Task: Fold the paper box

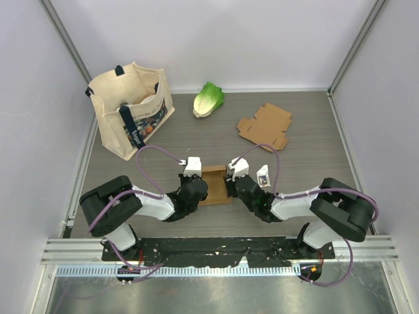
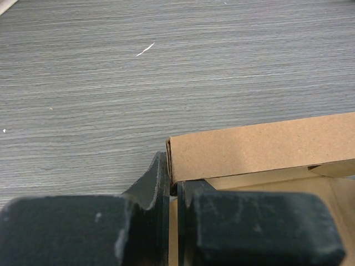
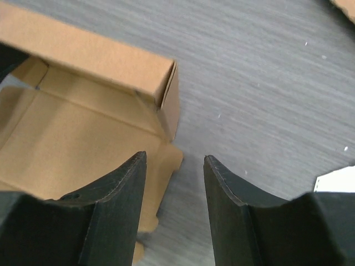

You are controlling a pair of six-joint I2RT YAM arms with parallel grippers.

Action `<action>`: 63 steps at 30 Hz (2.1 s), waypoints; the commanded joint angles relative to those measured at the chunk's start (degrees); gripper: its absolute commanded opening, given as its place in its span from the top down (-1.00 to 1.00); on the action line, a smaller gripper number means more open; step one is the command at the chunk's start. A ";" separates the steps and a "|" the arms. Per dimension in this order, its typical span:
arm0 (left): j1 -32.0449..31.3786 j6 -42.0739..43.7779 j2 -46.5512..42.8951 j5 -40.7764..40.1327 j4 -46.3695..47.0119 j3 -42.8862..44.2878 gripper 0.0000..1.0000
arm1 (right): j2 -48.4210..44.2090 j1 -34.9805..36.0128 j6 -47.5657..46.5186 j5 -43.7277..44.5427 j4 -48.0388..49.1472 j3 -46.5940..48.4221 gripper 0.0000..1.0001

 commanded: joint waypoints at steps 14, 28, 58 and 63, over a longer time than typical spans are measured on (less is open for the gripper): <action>-0.34 0.93 -0.53 -1.92 0.03 2.02 1.00 | 19.83 -1.51 -7.27 11.76 12.62 13.00 0.99; -0.78 -0.83 -1.42 -3.68 -5.86 4.92 1.00 | 21.91 2.73 -2.70 24.06 8.26 13.27 0.97; -0.78 -2.50 -0.97 -6.40 -5.68 3.69 1.00 | -7.06 -6.24 1.96 -8.79 -9.36 6.23 -0.03; -0.69 -2.93 -1.94 -5.96 -7.44 4.13 1.00 | -5.54 -6.24 10.46 -6.32 -23.02 13.52 -0.06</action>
